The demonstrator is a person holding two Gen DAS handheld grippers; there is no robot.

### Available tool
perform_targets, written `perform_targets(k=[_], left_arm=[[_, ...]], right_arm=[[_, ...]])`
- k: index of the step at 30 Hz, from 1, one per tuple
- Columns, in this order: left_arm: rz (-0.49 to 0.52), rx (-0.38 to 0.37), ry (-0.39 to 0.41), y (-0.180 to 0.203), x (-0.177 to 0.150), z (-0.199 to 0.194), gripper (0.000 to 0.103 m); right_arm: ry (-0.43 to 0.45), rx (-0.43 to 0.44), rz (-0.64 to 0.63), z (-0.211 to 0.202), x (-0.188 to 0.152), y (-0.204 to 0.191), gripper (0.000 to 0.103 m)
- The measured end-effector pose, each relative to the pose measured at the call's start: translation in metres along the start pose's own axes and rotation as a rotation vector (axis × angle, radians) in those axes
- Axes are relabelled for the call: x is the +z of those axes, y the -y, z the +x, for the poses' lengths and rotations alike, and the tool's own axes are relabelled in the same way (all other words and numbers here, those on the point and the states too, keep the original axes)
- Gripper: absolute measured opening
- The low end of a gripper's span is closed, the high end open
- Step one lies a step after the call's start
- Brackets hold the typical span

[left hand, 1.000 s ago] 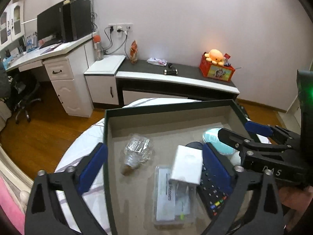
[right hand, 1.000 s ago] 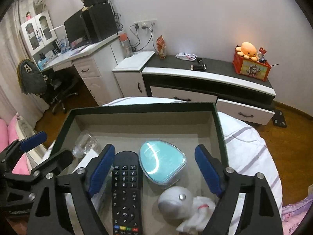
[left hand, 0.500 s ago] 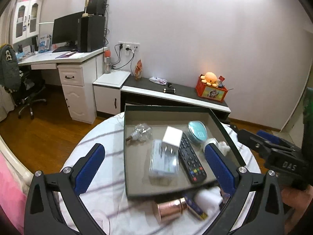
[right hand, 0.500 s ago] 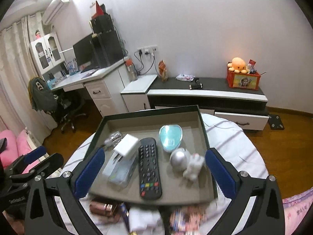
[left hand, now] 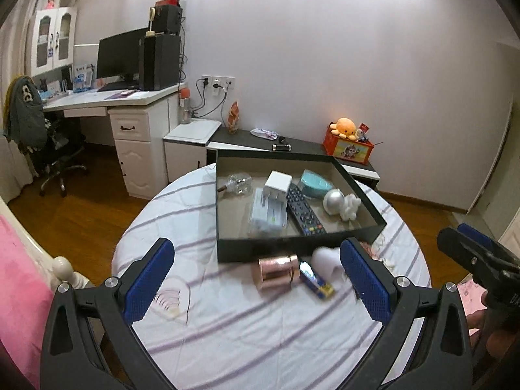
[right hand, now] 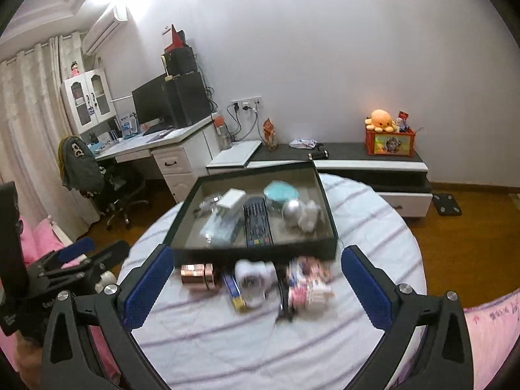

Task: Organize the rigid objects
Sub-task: 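Withdraw both tools from the green box toward the remaining items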

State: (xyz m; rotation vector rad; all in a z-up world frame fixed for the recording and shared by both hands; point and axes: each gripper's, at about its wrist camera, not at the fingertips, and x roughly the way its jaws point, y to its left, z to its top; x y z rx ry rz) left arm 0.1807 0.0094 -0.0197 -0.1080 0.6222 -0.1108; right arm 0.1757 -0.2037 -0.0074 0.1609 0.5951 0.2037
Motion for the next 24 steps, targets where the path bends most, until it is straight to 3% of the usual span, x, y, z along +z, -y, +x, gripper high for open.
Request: perform_targets(k=[8, 11, 24], left_arm=[[0.050, 0.049, 0.023, 0.007, -0.031, -0.032, 0.103], [0.071, 0.036, 0.040, 0.012, -0.039, -0.043, 0.103], [0.059, 0.016, -0.001, 0.013, -0.055, -0.038, 0.103]], right_arm=[[0.015, 0.016, 0.049, -0.025, -0.038, 0.011, 0.103], [0.035, 0.025, 0.049, -0.031, -0.046, 0.012, 0.103], [0.005, 0.015, 0.031, -0.026, -0.058, 0.009, 0.103]])
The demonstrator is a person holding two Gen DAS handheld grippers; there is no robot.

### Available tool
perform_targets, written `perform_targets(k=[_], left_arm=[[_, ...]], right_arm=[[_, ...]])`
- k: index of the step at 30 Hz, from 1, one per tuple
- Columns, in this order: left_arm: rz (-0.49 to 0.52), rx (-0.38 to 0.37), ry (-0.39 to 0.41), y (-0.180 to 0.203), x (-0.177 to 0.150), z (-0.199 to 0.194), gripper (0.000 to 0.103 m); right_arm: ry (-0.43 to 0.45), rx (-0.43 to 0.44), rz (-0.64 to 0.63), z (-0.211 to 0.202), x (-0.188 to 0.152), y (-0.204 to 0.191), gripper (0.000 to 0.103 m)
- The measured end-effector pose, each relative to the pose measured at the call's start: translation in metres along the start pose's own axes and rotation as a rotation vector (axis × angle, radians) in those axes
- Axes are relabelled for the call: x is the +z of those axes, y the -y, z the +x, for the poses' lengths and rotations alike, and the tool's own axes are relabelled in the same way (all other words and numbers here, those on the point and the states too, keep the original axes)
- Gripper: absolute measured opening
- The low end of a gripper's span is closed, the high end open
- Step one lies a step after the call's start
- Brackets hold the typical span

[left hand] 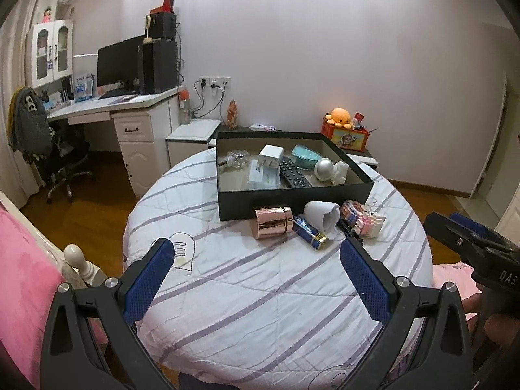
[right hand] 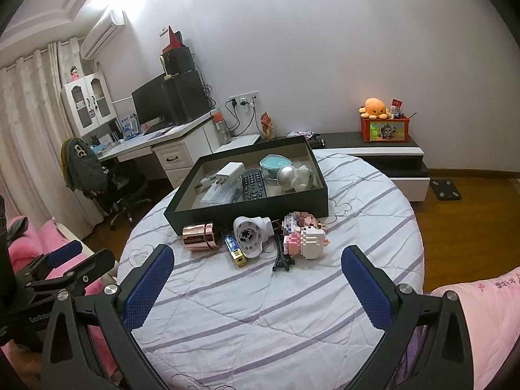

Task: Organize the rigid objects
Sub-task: 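Withdraw both tools from the green box toward the remaining items, then grasp the pink block figure with the right tool while the left tool grasps the copper cylinder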

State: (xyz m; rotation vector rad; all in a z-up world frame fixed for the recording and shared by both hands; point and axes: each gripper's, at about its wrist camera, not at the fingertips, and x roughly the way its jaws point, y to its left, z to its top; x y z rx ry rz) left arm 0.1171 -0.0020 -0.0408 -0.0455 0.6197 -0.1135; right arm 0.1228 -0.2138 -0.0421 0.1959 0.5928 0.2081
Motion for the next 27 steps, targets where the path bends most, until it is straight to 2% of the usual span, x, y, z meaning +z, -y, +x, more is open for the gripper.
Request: perform_targets(k=[7, 18, 27], left_arm=[[-0.001, 0.002, -0.033, 0.001, -0.001, 0.020, 0.103], [0.019, 0.022, -0.108, 0.013, 0.003, 0.089, 0.103], [0.026, 0.055, -0.161, 0.018, 0.006, 0.146, 0.103]], right_arm=[[-0.040, -0.031, 0.004, 0.015, -0.001, 0.009, 0.103], [-0.153, -0.115, 0.031, 0.070, 0.003, 0.044, 0.103], [-0.237, -0.114, 0.032, 0.123, 0.008, 0.060, 0.103]])
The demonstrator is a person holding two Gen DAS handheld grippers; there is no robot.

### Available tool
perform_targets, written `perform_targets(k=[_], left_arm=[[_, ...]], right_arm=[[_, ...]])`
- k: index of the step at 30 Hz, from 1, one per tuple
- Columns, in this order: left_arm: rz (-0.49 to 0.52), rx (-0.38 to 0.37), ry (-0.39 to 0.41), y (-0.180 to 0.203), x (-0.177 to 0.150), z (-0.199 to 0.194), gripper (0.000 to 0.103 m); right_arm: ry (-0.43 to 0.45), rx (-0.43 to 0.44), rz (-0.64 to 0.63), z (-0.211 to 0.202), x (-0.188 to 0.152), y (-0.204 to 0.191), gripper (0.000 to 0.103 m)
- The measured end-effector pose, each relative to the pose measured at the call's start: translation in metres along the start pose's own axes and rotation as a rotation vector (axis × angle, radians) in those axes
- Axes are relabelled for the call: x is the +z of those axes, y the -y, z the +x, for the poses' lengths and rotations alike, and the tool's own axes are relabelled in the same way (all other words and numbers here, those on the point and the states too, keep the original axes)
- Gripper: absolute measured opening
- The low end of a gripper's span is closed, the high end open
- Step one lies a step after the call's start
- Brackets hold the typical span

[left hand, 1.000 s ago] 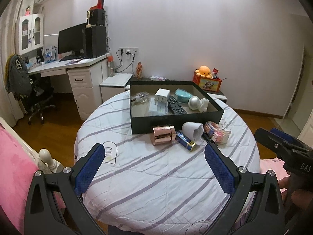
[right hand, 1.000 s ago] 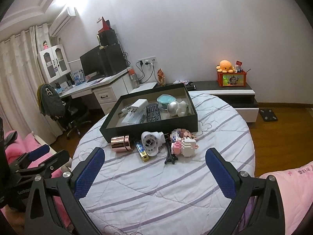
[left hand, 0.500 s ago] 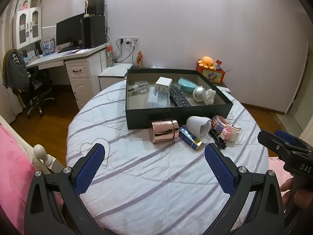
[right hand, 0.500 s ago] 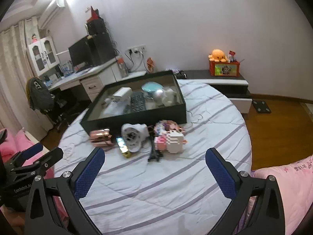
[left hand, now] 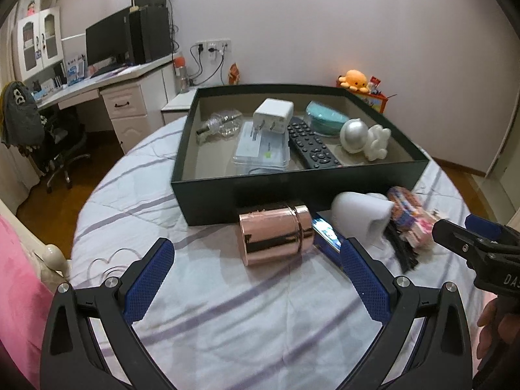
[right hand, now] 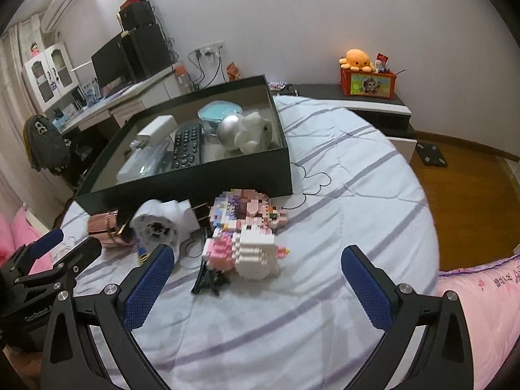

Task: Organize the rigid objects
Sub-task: 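Grasp the pink block figure with the right tool while the left tool grasps the copper cylinder, then place the pink figure in the box with the right tool while the left tool places the cylinder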

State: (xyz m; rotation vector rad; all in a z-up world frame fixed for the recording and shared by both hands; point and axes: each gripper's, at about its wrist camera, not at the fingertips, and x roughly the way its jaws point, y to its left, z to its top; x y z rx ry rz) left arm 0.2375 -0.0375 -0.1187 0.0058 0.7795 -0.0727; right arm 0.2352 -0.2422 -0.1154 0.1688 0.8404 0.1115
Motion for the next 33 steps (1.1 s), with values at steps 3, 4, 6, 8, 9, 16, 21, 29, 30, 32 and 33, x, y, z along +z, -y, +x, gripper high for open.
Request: perform_targets(k=[3, 4, 6, 8, 9, 16, 21, 29, 30, 32, 33], left_arm=[[0.000, 0.011, -0.024, 0.001, 0.004, 0.017, 0.103], [0.000, 0.012, -0.028, 0.001, 0.004, 0.021, 0.103], [0.001, 0.016, -0.040, 0.002, 0.005, 0.029, 0.103], [-0.001, 0.017, -0.053, 0.002, 0.006, 0.036, 0.103], [-0.002, 0.017, -0.060, 0.002, 0.006, 0.039, 0.103], [-0.056, -0.047, -0.061, -0.007, 0.007, 0.043, 0.077], [-0.043, -0.063, -0.058, -0.004, 0.004, 0.038, 0.058], [-0.053, -0.079, -0.047, -0.015, -0.005, 0.017, 0.056], [-0.055, -0.079, -0.045, -0.017, -0.006, 0.013, 0.055], [-0.060, -0.083, -0.042, -0.020, -0.008, 0.007, 0.055], [-0.060, -0.082, -0.037, -0.021, -0.008, 0.004, 0.055]], right_arm=[[-0.031, 0.000, 0.009, 0.015, 0.003, 0.003, 0.103], [-0.043, -0.001, 0.012, 0.021, 0.003, 0.004, 0.103], [-0.060, -0.009, 0.018, 0.029, 0.002, 0.006, 0.103], [-0.072, -0.007, 0.032, 0.035, -0.001, 0.010, 0.103], [-0.072, -0.008, 0.035, 0.037, -0.002, 0.011, 0.102], [-0.038, 0.008, 0.025, 0.033, -0.004, 0.010, 0.071], [-0.035, 0.015, 0.018, 0.028, -0.007, 0.007, 0.064], [-0.004, 0.025, 0.032, 0.000, -0.013, 0.005, 0.064], [0.004, 0.033, 0.027, -0.006, -0.014, 0.003, 0.064], [0.018, 0.046, 0.018, -0.014, -0.013, -0.002, 0.064], [0.027, 0.053, 0.011, -0.020, -0.013, -0.005, 0.064]])
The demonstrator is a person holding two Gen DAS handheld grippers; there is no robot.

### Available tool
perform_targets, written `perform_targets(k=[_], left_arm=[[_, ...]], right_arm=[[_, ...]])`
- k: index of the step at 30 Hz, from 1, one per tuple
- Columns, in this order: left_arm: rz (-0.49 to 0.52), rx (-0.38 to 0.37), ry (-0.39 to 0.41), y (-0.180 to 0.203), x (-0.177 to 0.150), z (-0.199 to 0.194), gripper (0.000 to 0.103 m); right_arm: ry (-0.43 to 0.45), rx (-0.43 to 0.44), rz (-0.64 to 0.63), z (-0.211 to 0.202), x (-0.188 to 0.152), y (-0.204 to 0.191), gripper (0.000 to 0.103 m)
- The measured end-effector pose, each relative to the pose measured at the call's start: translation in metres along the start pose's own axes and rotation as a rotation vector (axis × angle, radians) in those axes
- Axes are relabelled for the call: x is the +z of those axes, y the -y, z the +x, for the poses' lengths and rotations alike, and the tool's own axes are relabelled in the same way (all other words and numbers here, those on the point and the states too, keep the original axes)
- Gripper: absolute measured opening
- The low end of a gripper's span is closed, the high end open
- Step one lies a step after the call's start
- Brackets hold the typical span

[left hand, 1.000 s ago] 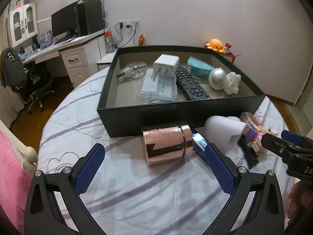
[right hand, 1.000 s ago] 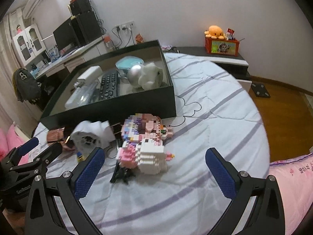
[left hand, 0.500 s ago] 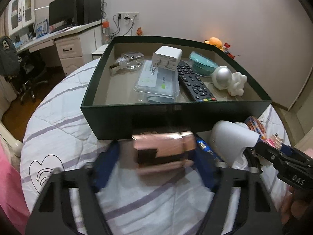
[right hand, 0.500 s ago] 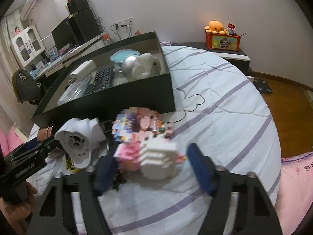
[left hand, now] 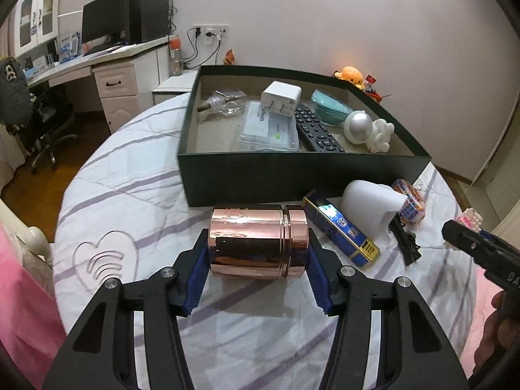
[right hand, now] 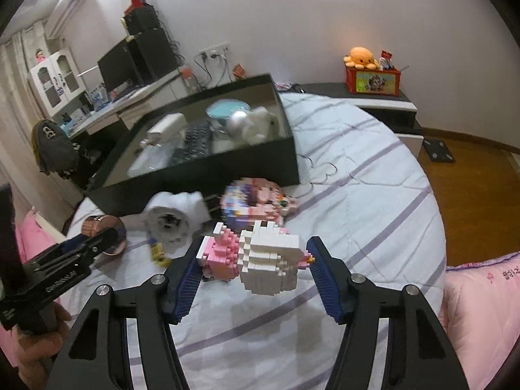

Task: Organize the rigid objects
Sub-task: 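Place the pink figure in the box with the right tool while the left tool places the cylinder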

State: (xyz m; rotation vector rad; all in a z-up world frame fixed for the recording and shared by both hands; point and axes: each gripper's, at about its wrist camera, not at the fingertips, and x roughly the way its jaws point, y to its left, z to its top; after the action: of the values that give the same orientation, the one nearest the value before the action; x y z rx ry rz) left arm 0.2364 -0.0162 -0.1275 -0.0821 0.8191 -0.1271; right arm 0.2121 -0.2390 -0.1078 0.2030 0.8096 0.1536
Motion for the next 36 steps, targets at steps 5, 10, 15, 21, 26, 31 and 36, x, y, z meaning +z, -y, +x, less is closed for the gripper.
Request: perform_targets(k=[5, 10, 15, 21, 26, 31, 36], left_arm=[[0.000, -0.006, 0.035, -0.004, 0.002, -0.021, 0.055], [0.007, -0.014, 0.079, -0.007, 0.011, -0.041, 0.055], [0.017, -0.022, 0.113, -0.008, 0.030, -0.051, 0.055], [0.032, -0.023, 0.165, -0.003, 0.069, -0.056, 0.055], [0.029, -0.024, 0.159, -0.001, 0.098, -0.038, 0.055], [0.027, -0.027, 0.101, 0.003, 0.115, -0.001, 0.055], [0.039, -0.026, 0.029, 0.010, 0.115, 0.037, 0.055]], right_arm=[[0.033, 0.039, -0.024, -0.018, 0.006, -0.015, 0.064], [0.065, 0.073, -0.056, -0.029, 0.018, -0.030, 0.064], [0.101, 0.091, -0.099, -0.032, 0.040, -0.047, 0.064], [0.139, 0.099, -0.123, -0.021, 0.079, -0.055, 0.064], [0.105, 0.098, -0.132, 0.008, 0.111, -0.058, 0.064], [0.005, 0.077, -0.129, 0.059, 0.129, -0.052, 0.064], [-0.069, 0.056, -0.135, 0.094, 0.130, -0.046, 0.064]])
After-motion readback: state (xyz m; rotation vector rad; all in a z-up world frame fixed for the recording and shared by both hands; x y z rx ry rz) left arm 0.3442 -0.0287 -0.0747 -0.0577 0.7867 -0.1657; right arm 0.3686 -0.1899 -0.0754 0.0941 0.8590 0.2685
